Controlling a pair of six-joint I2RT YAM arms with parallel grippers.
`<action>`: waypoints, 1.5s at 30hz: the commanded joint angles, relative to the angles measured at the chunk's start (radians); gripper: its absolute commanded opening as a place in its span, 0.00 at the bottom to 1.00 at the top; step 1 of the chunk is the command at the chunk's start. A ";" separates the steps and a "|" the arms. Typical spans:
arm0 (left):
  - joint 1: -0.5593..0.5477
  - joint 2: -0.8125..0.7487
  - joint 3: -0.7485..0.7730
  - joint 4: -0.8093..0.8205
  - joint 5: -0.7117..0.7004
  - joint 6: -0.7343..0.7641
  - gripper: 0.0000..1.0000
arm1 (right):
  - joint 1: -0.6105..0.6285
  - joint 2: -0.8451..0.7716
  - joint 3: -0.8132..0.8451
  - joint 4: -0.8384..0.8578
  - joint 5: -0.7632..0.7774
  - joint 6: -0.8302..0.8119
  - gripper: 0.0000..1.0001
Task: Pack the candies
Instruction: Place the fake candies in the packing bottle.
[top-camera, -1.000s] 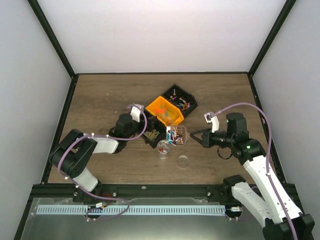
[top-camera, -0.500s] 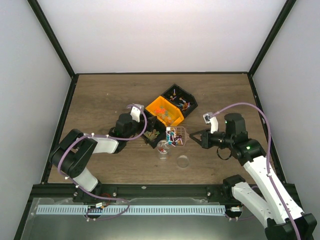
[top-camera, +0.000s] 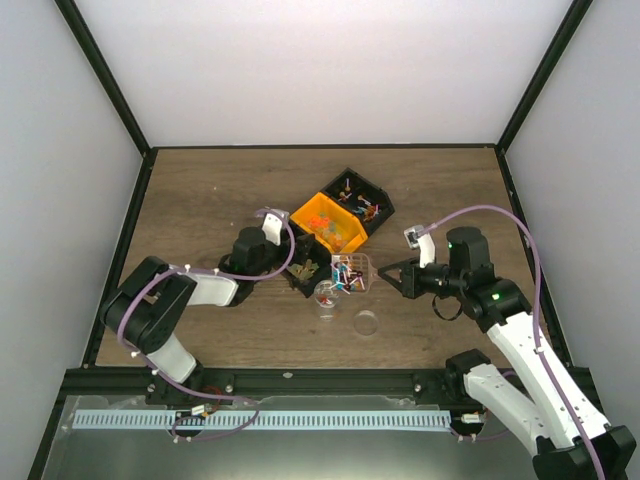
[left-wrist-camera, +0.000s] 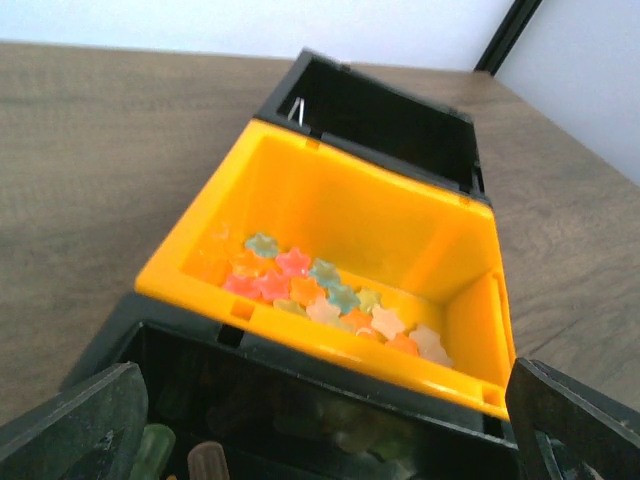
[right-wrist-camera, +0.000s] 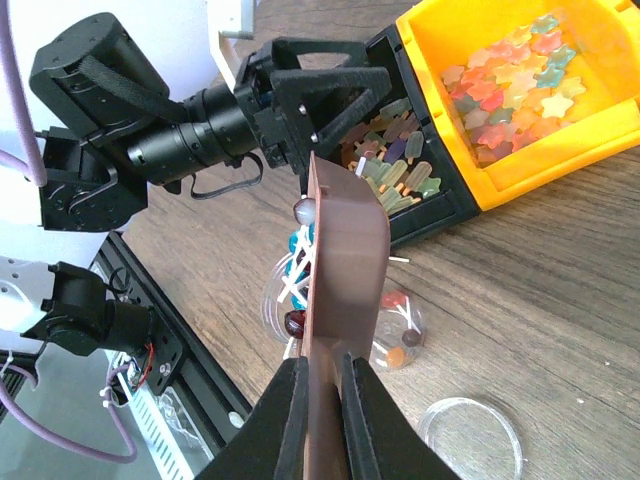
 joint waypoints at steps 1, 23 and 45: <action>0.002 0.029 -0.012 -0.072 0.014 -0.024 1.00 | 0.015 -0.014 0.023 0.046 0.002 0.009 0.01; 0.002 0.036 -0.012 -0.068 0.019 -0.026 1.00 | 0.027 0.000 0.066 0.007 0.033 -0.017 0.01; 0.002 0.043 -0.014 -0.064 0.024 -0.028 1.00 | 0.054 0.020 0.111 -0.039 0.096 -0.035 0.01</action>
